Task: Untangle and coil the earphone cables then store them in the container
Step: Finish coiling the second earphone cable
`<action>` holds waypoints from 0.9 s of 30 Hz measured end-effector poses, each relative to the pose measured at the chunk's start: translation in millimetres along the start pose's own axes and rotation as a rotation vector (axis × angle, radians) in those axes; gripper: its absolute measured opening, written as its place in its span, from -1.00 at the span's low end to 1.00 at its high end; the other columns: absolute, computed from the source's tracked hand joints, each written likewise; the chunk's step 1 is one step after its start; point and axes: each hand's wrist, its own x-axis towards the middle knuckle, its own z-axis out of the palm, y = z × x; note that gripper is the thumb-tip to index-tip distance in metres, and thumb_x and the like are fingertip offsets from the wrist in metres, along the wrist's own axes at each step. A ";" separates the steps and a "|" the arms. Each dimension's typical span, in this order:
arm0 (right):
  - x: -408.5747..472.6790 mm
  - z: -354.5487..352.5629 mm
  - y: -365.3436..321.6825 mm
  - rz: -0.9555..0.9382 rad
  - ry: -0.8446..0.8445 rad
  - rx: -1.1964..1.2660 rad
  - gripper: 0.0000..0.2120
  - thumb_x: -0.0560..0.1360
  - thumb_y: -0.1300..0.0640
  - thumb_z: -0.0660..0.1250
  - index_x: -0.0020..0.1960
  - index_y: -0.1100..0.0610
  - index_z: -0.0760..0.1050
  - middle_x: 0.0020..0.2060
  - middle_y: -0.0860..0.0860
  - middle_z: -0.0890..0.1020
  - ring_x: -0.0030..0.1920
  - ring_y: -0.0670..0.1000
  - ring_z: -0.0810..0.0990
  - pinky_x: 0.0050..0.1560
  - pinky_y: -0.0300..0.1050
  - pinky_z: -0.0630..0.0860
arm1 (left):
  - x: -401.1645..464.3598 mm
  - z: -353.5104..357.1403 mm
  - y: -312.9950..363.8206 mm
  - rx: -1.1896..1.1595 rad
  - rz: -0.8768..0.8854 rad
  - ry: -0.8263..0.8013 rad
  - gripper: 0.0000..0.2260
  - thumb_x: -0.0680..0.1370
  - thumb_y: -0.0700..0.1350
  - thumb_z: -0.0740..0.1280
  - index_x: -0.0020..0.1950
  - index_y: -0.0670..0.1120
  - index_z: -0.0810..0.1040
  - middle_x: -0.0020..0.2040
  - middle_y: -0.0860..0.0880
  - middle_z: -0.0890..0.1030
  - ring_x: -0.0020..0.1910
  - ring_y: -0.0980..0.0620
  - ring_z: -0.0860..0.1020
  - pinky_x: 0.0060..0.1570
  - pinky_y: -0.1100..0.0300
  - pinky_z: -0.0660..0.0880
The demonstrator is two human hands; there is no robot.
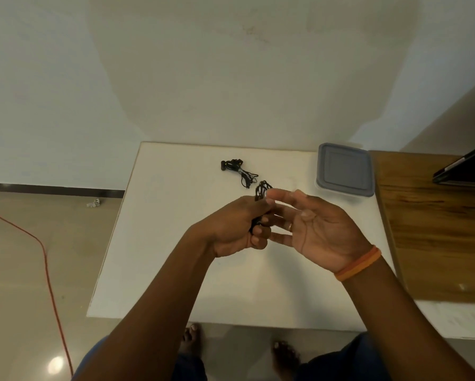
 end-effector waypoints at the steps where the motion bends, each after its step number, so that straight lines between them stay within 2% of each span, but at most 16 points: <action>1: 1.0 0.2 0.2 -0.016 -0.049 -0.011 -0.35 0.29 -0.21 0.49 0.28 0.11 0.56 0.15 0.07 0.57 0.18 0.07 0.48 0.38 0.20 0.31 | -0.5 0.2 -0.3 0.024 -0.033 -0.033 -0.76 0.68 -0.05 0.14 -0.15 -0.10 0.40 -0.31 -0.01 0.30 -0.42 0.12 0.23 -0.43 0.30 0.26; 3: 2.9 2.6 1.5 -0.048 -0.078 -0.095 -0.32 0.29 -0.24 0.48 0.28 0.13 0.56 0.15 0.03 0.59 0.21 0.05 0.49 0.32 0.10 0.39 | -1.5 1.9 -0.9 0.068 -0.097 -0.098 -0.76 0.69 -0.08 0.12 -0.15 -0.09 0.38 -0.32 0.00 0.30 -0.41 0.12 0.21 -0.44 0.32 0.24; 5: 4.7 3.9 3.3 -0.073 -0.080 -0.152 -0.32 0.28 -0.27 0.47 0.26 0.13 0.58 0.23 0.02 0.58 0.29 0.04 0.47 0.23 -0.02 0.47 | -1.3 2.7 -1.8 0.082 -0.140 -0.137 -0.76 0.69 -0.09 0.12 -0.16 -0.08 0.35 -0.33 0.01 0.31 -0.40 0.13 0.20 -0.44 0.33 0.21; 8: 5.6 3.9 4.2 -0.081 -0.124 -0.167 -0.32 0.33 -0.27 0.43 0.28 0.16 0.55 0.40 0.03 0.46 0.42 0.03 0.36 0.35 0.01 0.36 | -1.3 -1.6 -0.7 -0.027 -0.155 -0.188 -0.79 0.68 -0.10 0.13 -0.15 -0.08 0.35 -0.31 0.01 0.32 -0.44 0.16 0.25 -0.45 0.34 0.25; 11: 6.0 2.9 4.8 -0.115 -0.159 -0.201 -0.33 0.39 -0.24 0.38 0.31 0.22 0.50 0.46 0.00 0.38 0.47 0.02 0.30 0.44 0.08 0.24 | -1.2 -4.6 0.2 -0.119 -0.164 -0.238 -0.81 0.65 -0.10 0.13 -0.15 -0.08 0.35 -0.30 0.02 0.34 -0.45 0.18 0.28 -0.44 0.35 0.25; 12: 6.4 2.5 4.4 -0.110 -0.169 -0.189 -0.32 0.42 -0.23 0.36 0.34 0.24 0.48 0.46 0.00 0.37 0.44 0.00 0.35 0.43 0.06 0.24 | -1.2 -4.2 0.4 -0.135 -0.168 -0.247 -0.81 0.65 -0.09 0.12 -0.15 -0.08 0.36 -0.30 0.03 0.35 -0.45 0.19 0.28 -0.44 0.36 0.25; 14: 7.0 1.1 2.6 -0.089 -0.169 -0.142 -0.30 0.44 -0.22 0.33 0.38 0.26 0.43 0.41 0.00 0.44 0.18 -0.06 0.50 0.35 -0.03 0.31 | -0.8 -3.1 0.4 -0.160 -0.163 -0.253 -0.82 0.66 -0.09 0.13 -0.12 -0.09 0.40 -0.30 0.03 0.36 -0.45 0.19 0.29 -0.43 0.36 0.26; 16: 8.4 -0.1 1.1 -0.070 -0.158 -0.083 -0.30 0.43 -0.23 0.34 0.38 0.25 0.44 0.24 0.03 0.56 -0.03 -0.08 0.51 0.22 -0.08 0.40 | -0.7 -3.6 -1.1 -0.185 -0.136 -0.241 -0.84 0.66 -0.10 0.16 -0.06 -0.11 0.47 -0.28 0.01 0.37 -0.43 0.17 0.31 -0.42 0.34 0.30; 22: 11.7 -0.2 0.8 -0.103 -0.103 0.105 -0.43 0.35 -0.18 0.47 0.22 0.16 0.59 0.14 0.12 0.59 -0.06 0.03 0.49 0.05 -0.07 0.54 | 0.2 -5.0 -3.1 -0.308 -0.130 -0.259 -0.77 0.57 -0.01 0.27 0.05 -0.16 0.56 -0.25 0.02 0.43 -0.35 0.15 0.42 -0.32 0.27 0.44; 27: 12.4 2.6 1.3 -0.153 -0.062 0.135 -0.50 0.32 -0.16 0.51 0.14 0.12 0.63 0.03 0.08 0.60 -0.05 -0.01 0.40 -0.15 -0.20 0.43 | -1.3 -3.7 1.2 -0.248 -0.178 -0.156 -0.82 0.52 -0.01 0.30 -0.04 -0.09 0.61 -0.14 -0.04 0.62 -0.29 0.08 0.58 -0.35 0.27 0.49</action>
